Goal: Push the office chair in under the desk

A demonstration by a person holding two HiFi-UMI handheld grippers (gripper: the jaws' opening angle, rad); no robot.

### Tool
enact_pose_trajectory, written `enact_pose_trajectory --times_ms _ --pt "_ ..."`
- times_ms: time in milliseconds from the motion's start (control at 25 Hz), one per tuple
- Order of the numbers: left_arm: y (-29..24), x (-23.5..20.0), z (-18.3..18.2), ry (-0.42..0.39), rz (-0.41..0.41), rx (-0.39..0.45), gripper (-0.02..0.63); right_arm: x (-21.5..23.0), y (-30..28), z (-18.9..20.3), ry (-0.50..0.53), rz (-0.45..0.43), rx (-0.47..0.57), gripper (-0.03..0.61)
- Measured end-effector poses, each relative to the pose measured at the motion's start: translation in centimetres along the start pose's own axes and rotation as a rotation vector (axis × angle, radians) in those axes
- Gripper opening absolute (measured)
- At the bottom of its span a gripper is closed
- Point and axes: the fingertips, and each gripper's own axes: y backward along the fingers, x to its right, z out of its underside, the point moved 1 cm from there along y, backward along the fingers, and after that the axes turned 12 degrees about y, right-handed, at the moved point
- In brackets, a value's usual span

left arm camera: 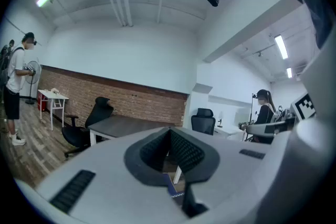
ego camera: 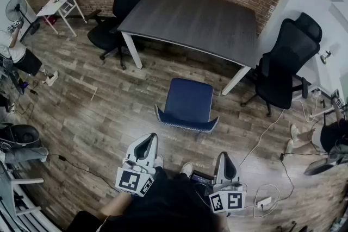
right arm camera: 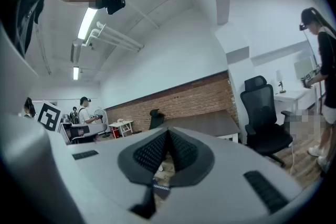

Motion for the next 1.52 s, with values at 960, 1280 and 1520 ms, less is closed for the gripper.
enact_pose_trajectory --times_ms 960,1280,1520 --pt "-1.0 -5.3 0.3 -0.022 0.089 -0.067 0.006 -4.0 -5.5 2.4 0.049 0.037 -0.068 0.002" --pt "-2.0 -5.2 2.3 -0.171 0.258 -0.160 0.006 -5.6 -7.6 5.9 0.176 -0.045 -0.221 0.126" --pt "-5.2 -4.4 8.5 -0.320 0.387 -0.414 0.188 -4.1 -10.1 10.0 0.405 -0.187 -0.428 0.230"
